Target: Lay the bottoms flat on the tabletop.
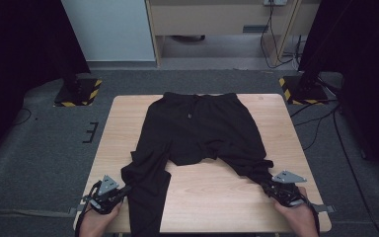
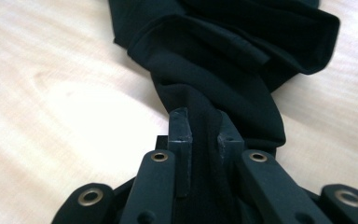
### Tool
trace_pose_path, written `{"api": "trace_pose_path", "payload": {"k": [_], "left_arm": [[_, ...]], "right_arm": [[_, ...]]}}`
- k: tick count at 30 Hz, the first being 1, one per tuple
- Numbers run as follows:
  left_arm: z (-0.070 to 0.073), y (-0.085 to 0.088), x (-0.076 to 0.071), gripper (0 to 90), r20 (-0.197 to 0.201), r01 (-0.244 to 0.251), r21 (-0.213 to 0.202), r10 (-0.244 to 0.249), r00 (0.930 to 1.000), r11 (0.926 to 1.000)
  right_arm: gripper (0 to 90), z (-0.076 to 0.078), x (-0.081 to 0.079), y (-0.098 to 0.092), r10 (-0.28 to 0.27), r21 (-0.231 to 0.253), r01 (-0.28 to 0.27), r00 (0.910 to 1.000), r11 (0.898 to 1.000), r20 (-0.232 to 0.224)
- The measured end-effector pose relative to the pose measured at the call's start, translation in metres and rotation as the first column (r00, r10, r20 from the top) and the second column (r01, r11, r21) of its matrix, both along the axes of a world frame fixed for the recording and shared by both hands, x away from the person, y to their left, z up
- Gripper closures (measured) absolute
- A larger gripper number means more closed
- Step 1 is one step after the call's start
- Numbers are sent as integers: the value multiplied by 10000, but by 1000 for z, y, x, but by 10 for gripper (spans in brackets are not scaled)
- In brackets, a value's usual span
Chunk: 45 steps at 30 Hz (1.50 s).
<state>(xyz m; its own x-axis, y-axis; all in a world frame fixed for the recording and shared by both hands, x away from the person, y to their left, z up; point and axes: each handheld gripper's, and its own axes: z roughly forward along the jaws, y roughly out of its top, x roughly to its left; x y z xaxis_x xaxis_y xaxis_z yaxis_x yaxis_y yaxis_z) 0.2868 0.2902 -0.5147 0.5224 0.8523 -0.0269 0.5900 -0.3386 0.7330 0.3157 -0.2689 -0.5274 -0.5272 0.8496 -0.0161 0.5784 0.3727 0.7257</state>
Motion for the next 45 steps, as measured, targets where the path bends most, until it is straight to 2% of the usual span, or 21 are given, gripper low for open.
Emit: {"api": "trace_pose_path", "payload": {"k": [3,6,8,10,13,14,15,18,21,24,28,30,32,34,37,39,41,43,45], "left_arm": [[0,1,1,866,78,-63,41,62,9999,10000],[-3,2,2,846,-59,-177,49,177,9998,9998],[-4,2,3,843,-62,-201,-5,201,9998,9998],[-3,2,3,796,94,-390,-61,391,9992,9992],[0,1,1,654,475,-747,-146,753,9960,9971],[2,1,0,586,589,-763,-206,774,9953,9969],[4,1,0,561,683,-752,-357,775,9947,9965],[10,-2,-3,503,1007,-657,-737,730,9922,9951],[13,-10,-5,475,1266,-390,-690,475,9908,9969],[11,-18,-4,439,1202,30,-794,66,9927,9968],[7,-30,-2,394,958,639,-619,-578,9937,9960],[4,-35,-1,394,831,844,-372,-810,9932,9957],[2,-38,0,393,734,902,-293,-878,9934,9955],[-2,-41,2,390,542,1045,-148,-1035,9931,9944],[-6,-44,6,382,319,1064,-167,-1059,9939,9942],[-9,-45,9,371,221,1069,-98,-1067,9940,9942],[-11,-46,9,355,129,1091,12,-1092,9939,9940],[-13,-46,9,350,40,1135,58,-1135,9935,9935],[-14,-46,9,343,-51,1200,95,-1199,9928,9927]], "right_arm": [[813,3,-14,-3,296,-139,-299,9993,9995,-206],[816,5,-29,-6,553,-163,-560,9977,9983,-381],[804,7,-37,-8,674,-112,-679,9971,9976,-355],[738,12,-42,-10,750,89,-749,9972,9971,-45],[603,20,-40,-9,615,555,-639,9971,9964,441],[582,24,-37,-7,666,654,-704,9960,9954,589],[557,27,-35,-4,667,654,-716,9949,9953,755],[536,34,-26,7,811,676,-888,9907,9938,1088],[549,43,-14,22,1134,802,-1274,9807,9886,1595],[544,39,-1,36,1298,630,-1399,9812,9882,1431],[517,21,17,53,1370,56,-1379,9874,9904,796],[643,17,20,57,1356,-112,-1352,9885,9908,666],[824,16,20,63,1491,-229,-1480,9873,9887,550],[877,17,19,69,1649,-229,-1639,9850,9862,513],[880,19,16,84,2017,-1,-2019,9787,9794,393],[870,20,13,96,2483,327,-2492,9682,9679,298],[763,20,10,106,2932,613,-2945,9556,9537,296],[724,21,9,108,3086,639,-3097,9508,9487,263],[685,23,9,103,2949,634,-2970,9546,9528,414]]}}
